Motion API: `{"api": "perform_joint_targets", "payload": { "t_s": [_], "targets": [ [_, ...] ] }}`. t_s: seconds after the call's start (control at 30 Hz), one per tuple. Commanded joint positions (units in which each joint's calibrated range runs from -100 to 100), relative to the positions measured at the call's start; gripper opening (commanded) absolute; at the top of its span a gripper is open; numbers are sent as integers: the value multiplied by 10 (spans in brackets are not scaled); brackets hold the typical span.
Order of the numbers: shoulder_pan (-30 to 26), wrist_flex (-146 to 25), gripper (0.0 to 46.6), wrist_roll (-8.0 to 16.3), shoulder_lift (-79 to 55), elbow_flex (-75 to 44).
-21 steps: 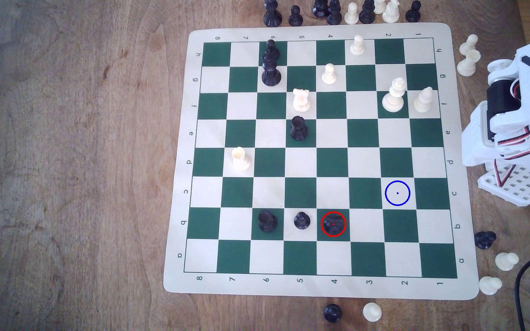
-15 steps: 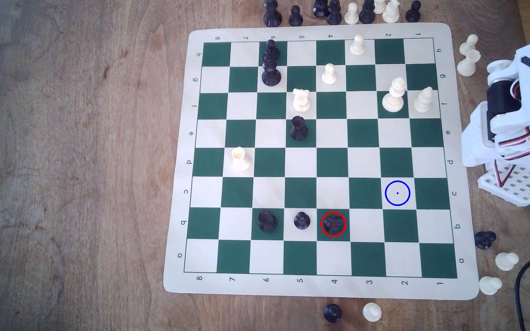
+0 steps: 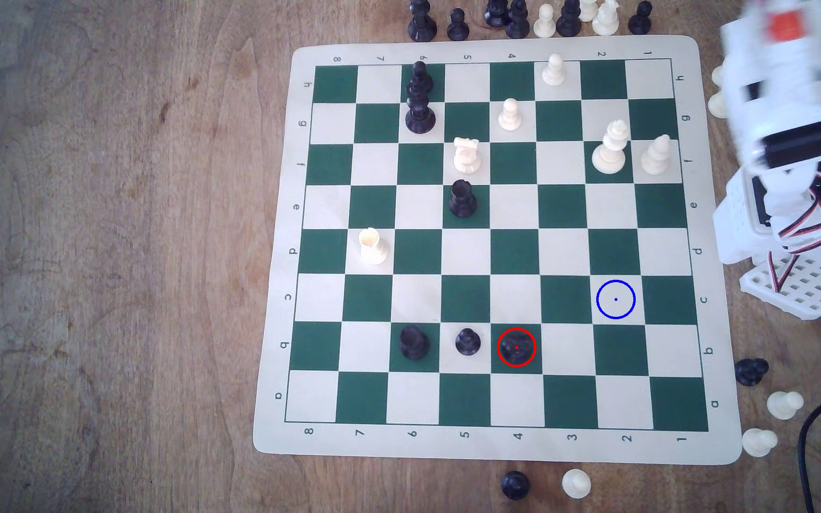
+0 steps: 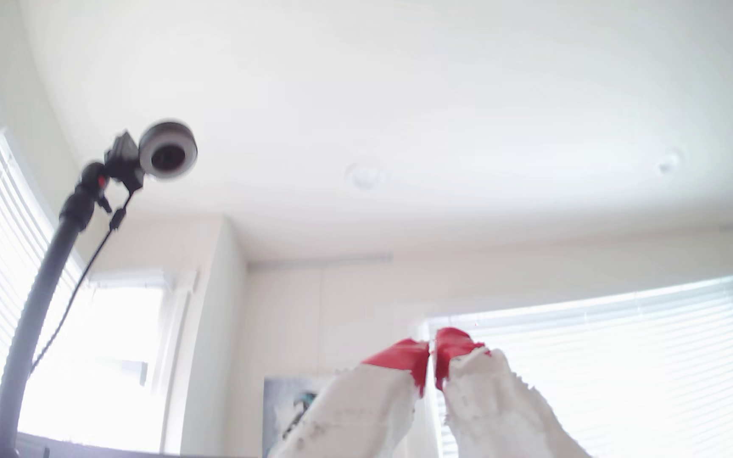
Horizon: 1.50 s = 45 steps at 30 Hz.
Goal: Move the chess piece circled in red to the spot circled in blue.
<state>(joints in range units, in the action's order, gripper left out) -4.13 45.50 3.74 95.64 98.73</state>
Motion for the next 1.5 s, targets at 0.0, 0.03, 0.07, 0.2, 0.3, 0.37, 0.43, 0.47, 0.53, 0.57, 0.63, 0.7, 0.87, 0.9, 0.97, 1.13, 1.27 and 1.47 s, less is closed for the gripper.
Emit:
{"api": "perform_joint_targets", "payload": {
  "t_s": [0.0, 0.03, 0.07, 0.2, 0.3, 0.37, 0.43, 0.47, 0.53, 0.57, 0.63, 0.7, 0.87, 0.9, 0.97, 1.13, 1.27, 1.47],
  "targets": [
    [-8, -135, 2, 2, 0, -34],
    [-9, -169, 2, 2, 0, -45],
    [-9, -207, 2, 2, 0, -57],
    [-29, -353, 2, 2, 0, -86],
    [-47, -468, 2, 2, 0, -117],
    [-58, -507, 2, 2, -3, -135],
    [-62, -568, 3, 7, -29, -173],
    [-63, -586, 2, 11, -40, -189],
    [-64, -711, 2, 15, -99, -287],
    [-64, -742, 2, 16, -123, -318],
    [-63, -820, 2, 18, -182, -394],
    [-69, -857, 2, 23, -225, -433],
    [-119, -987, 2, 44, -337, -555],
    [-123, -1017, 2, 60, -366, -587],
    [-132, -1090, 2, 94, -439, -656],
    [-131, -1136, 2, 113, -547, -688],
    [-131, -1123, 5, 135, -625, -710],
    [-152, -1124, 46, 133, -667, -714]
  ]
}}
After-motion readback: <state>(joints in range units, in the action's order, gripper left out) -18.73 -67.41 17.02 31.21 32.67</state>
